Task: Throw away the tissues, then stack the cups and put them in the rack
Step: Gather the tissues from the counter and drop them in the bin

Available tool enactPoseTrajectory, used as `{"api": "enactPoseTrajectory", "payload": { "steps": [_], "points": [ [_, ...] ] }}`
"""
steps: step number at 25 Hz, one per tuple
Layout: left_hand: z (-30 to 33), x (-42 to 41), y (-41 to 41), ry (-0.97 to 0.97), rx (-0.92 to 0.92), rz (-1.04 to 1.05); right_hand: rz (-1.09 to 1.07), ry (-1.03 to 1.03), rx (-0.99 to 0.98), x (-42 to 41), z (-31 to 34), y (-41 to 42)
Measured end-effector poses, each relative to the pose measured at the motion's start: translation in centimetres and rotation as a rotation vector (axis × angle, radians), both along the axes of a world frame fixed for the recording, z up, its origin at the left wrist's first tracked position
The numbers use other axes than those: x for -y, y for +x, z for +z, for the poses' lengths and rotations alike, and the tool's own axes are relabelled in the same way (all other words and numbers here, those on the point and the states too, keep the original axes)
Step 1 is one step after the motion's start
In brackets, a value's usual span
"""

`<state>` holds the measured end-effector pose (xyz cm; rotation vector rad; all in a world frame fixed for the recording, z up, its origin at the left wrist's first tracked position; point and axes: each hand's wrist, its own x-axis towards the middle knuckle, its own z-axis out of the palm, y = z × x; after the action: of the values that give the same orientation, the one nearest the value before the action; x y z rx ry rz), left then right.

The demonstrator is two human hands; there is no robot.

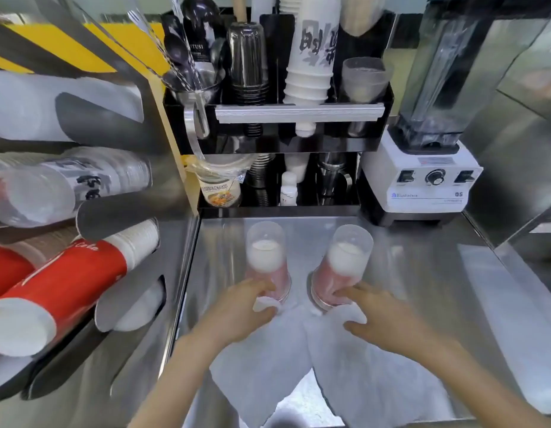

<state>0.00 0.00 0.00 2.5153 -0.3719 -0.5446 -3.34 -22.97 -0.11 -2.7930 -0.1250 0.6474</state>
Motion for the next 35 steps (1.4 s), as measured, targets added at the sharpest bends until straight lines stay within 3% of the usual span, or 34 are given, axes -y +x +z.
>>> {"api": "enactPoseTrajectory", "payload": {
  "steps": [6, 10, 14, 19, 27, 35],
  "points": [
    [-4.8, 2.1, -0.8, 0.315, -0.088, -0.145, -0.014, -0.196, -0.159, -0.9, -4.9, -0.9],
    [-7.3, 2.2, -1.8, 0.404, -0.188, -0.150, -0.071, -0.168, -0.217, -1.2, -6.8, -1.7],
    [-8.7, 2.4, -2.5, 0.447, -0.139, -0.137, -0.075, -0.120, -0.163, -0.8, -7.5, -1.7],
    [-9.1, 2.6, -2.1, 0.319, -0.064, -0.084, -0.167, 0.041, -0.093, -0.8, -9.1, -1.1],
    [-9.3, 2.3, -1.8, -0.029, 0.022, 0.191, -0.247, 0.285, 0.141, -1.1, -8.2, -0.2],
    [-8.3, 2.5, -1.8, -0.131, 0.156, 0.366, -0.285, 0.509, 0.110, -2.2, -6.4, 0.1]
  ]
}}
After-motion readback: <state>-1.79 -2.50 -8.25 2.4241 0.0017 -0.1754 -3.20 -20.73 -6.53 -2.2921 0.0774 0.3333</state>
